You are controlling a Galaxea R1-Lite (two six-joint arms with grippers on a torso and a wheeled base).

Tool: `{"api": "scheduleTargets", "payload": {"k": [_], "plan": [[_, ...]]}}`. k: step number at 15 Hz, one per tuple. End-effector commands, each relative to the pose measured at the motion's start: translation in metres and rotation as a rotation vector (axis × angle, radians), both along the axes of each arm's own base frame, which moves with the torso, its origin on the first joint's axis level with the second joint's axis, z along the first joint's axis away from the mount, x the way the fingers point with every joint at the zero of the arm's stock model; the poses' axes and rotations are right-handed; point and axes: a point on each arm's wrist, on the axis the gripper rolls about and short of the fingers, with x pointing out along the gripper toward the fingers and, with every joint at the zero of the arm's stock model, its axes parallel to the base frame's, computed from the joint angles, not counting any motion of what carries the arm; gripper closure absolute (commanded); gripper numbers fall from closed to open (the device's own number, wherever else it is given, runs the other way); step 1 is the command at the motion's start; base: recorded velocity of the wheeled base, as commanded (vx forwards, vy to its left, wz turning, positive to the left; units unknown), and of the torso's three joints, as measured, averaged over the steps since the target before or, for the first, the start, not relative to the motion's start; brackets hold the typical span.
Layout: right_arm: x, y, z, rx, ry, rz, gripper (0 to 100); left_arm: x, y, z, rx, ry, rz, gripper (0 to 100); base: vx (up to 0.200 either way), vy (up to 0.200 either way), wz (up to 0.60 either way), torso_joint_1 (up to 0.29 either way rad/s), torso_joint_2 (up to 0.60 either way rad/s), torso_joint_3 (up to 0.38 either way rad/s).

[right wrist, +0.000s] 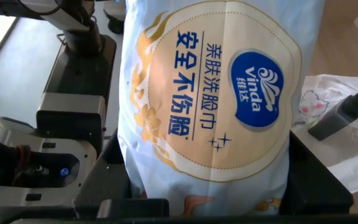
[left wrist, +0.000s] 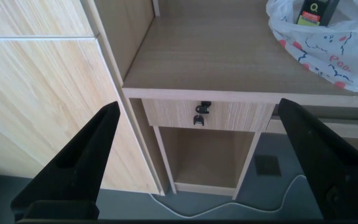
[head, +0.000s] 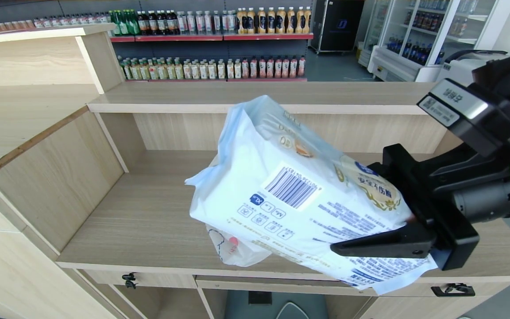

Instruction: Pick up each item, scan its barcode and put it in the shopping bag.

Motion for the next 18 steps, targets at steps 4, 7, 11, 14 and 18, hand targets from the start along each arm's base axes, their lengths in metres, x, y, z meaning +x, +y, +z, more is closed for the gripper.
{"api": "scheduleTargets", "payload": {"k": [4, 7, 11, 14, 18], "plan": [[0.000, 0.004, -0.003, -0.005, 0.006, 0.014, 100, 0.000, 0.000, 0.000, 0.000, 0.000, 0.001, 0, 0.000, 0.000, 0.00, 0.000, 0.00, 0.000], [0.001, 0.000, -0.001, -0.002, 0.001, -0.001, 100, 0.000, 0.000, 0.000, 0.000, 0.000, 0.002, 0, 0.000, 0.000, 0.00, 0.000, 0.00, 0.000], [0.006, -0.072, -0.005, -0.004, -0.005, -0.290, 100, 0.000, 0.000, 0.000, 0.000, 0.000, 0.001, 0, 0.000, 0.000, 0.00, 0.000, 0.00, 0.000], [-0.004, -0.149, -0.008, -0.032, -0.111, -0.638, 100, 0.000, 0.000, 0.000, 0.000, 0.000, 0.001, 0, 0.000, 0.000, 0.00, 0.000, 0.00, 0.000], [-0.025, -0.196, -0.032, -0.155, -0.269, -0.848, 100, 0.000, 0.000, 0.000, 0.000, 0.000, 0.001, 0, 0.000, 0.000, 0.00, 0.000, 0.00, 0.000]]}}
